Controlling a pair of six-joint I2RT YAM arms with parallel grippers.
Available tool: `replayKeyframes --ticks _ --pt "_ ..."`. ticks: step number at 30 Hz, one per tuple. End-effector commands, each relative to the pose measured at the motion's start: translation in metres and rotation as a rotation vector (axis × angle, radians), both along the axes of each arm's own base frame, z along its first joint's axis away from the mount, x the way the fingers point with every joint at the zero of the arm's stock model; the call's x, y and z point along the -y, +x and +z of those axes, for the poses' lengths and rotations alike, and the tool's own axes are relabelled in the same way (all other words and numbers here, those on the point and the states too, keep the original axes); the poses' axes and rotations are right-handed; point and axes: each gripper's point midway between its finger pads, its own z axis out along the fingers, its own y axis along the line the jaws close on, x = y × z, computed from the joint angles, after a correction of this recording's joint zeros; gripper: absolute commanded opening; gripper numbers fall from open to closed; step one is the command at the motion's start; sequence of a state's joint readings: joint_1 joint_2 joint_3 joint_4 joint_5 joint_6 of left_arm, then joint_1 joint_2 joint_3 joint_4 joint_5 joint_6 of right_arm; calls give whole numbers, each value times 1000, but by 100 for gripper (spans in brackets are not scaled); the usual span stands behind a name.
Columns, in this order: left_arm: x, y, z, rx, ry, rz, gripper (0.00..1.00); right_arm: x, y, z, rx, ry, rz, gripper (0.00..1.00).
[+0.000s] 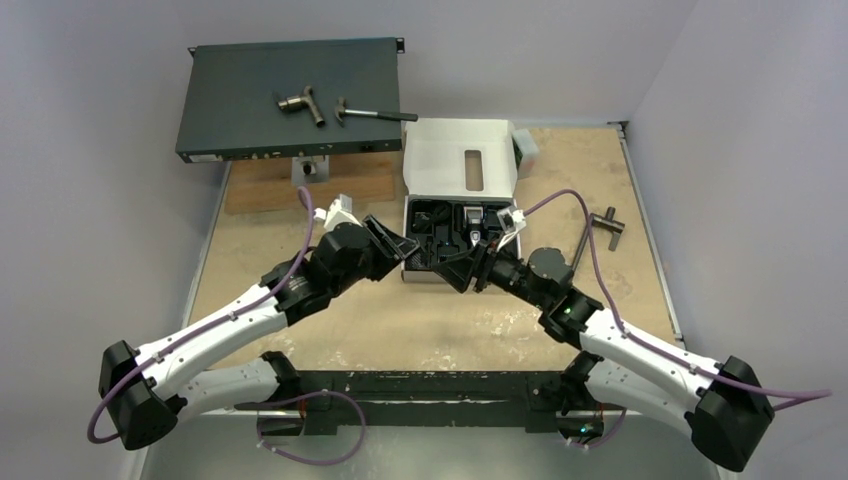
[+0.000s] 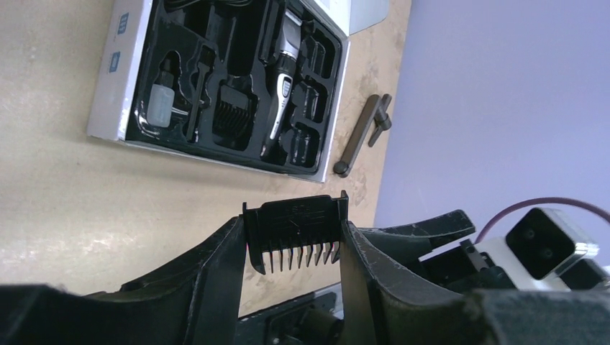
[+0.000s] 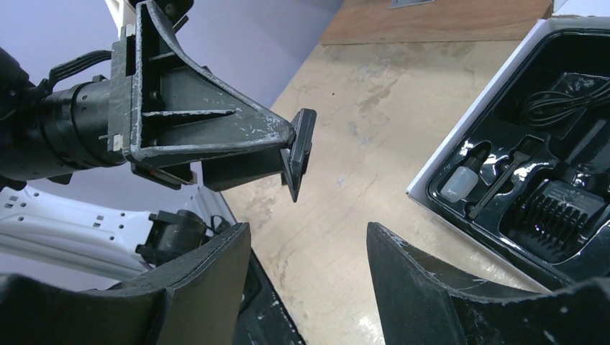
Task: Sort the hair-cutting tools
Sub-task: Pick up the haircut tool at the center of the board.
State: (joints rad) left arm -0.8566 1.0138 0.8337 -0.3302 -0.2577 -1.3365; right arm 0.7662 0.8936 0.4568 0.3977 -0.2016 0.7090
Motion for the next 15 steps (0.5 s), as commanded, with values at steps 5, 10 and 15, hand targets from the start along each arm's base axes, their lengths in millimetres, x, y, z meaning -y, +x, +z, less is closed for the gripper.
replayKeyframes --ticks 5,10,15 --pt "4 -3 16 -90 -156 105 0 -12 7 25 124 46 16 60" --pt "6 -5 20 -136 -174 126 0 -16 9 26 144 37 25 60" --pt "14 -6 25 -149 -197 125 0 -22 13 30 160 42 32 58"
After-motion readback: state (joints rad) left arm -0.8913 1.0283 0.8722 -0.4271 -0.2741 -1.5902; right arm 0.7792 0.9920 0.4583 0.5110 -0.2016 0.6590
